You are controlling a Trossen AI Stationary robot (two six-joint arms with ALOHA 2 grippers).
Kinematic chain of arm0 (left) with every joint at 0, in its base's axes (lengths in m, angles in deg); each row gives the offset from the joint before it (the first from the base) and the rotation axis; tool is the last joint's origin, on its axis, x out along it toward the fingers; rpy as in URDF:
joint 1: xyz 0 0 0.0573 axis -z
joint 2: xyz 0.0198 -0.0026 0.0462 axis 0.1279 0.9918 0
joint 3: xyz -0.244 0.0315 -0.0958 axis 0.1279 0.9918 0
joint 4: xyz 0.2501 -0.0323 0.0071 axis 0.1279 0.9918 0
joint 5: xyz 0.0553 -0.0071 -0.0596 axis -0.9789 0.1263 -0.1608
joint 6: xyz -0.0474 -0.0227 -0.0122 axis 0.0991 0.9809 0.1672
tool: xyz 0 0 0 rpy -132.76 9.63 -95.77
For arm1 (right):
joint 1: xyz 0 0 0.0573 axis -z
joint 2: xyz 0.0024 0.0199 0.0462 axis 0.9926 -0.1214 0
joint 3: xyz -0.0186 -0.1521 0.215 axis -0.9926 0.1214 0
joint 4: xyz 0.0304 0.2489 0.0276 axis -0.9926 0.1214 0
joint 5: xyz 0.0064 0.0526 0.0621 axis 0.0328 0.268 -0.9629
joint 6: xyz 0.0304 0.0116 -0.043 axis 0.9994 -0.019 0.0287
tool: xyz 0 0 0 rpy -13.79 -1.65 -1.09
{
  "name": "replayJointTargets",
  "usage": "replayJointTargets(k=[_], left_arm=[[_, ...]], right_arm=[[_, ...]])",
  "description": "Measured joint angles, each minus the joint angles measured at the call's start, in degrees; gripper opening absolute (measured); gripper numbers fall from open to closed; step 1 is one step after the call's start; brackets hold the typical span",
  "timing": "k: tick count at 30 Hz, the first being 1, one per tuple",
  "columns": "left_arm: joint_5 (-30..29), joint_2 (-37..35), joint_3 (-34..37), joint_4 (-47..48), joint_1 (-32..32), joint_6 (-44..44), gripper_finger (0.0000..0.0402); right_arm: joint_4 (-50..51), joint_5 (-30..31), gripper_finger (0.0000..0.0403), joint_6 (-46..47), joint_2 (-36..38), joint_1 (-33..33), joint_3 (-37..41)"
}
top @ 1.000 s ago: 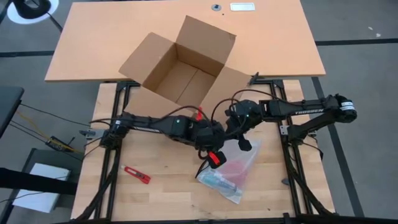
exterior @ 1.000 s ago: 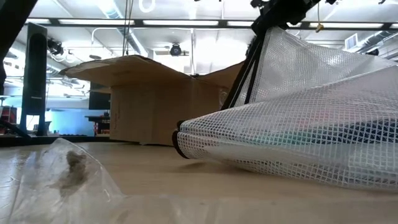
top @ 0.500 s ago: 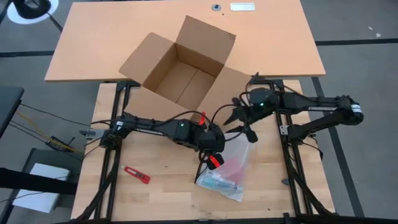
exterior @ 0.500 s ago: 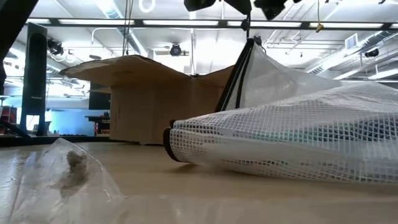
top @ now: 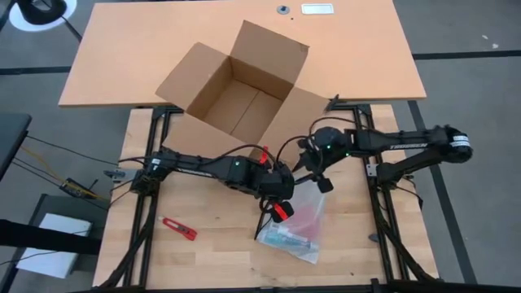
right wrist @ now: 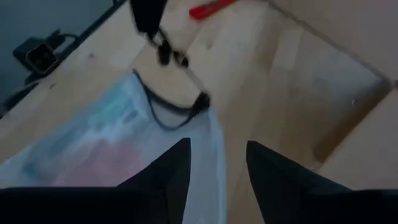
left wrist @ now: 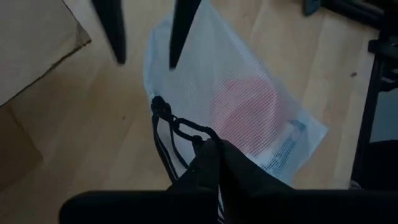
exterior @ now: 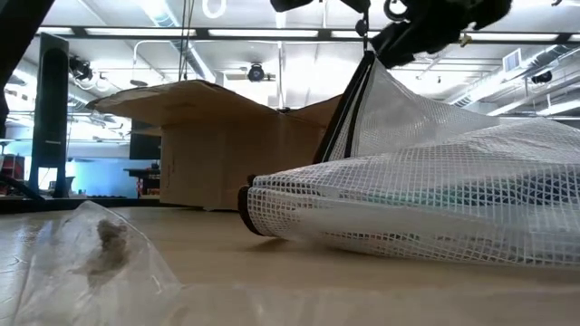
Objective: Unpack boxes
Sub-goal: Close the zip bag
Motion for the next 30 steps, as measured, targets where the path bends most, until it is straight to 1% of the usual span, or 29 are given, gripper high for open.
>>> replayJointTargets(k=[6, 9, 13, 16, 26, 28, 30], left_arm=[[0.0, 0.0, 0.0, 0.2, 0.0, 0.0, 0.0005], [-0.1, 0.0, 0.0, 0.3, 0.0, 0.0, 0.0005], [0.0, 0.0, 0.0, 0.3, 0.0, 0.0, 0.0005], [0.0, 0.0, 0.0, 0.3, 0.0, 0.0, 0.0005], [0.0, 0.0, 0.0, -0.1, 0.0, 0.0, 0.0005], [0.0, 0.0, 0.0, 0.0, 0.0, 0.0, 0.0005], [-0.1, 0.0, 0.0, -0.3, 0.0, 0.1, 0.0005]], right_arm=[[-3.0, 0.0, 0.0140, -1.0, -4.9, -0.6, 0.3], [-3.2, 0.0, 0.0118, -0.8, -5.3, -0.6, 0.3], [-4.8, -1.7, 0.0085, -0.4, -4.7, -0.6, 0.3], [-6.1, -1.9, 0.0071, -0.3, -4.3, -0.6, 0.3], [-8.2, -2.0, 0.0074, -0.8, -6.6, -0.6, 0.8], [-8.8, -2.1, 0.0053, -0.3, -7.0, -0.6, 0.8], [-9.4, -2.3, 0.0018, -0.4, -7.1, -0.6, 0.8]])
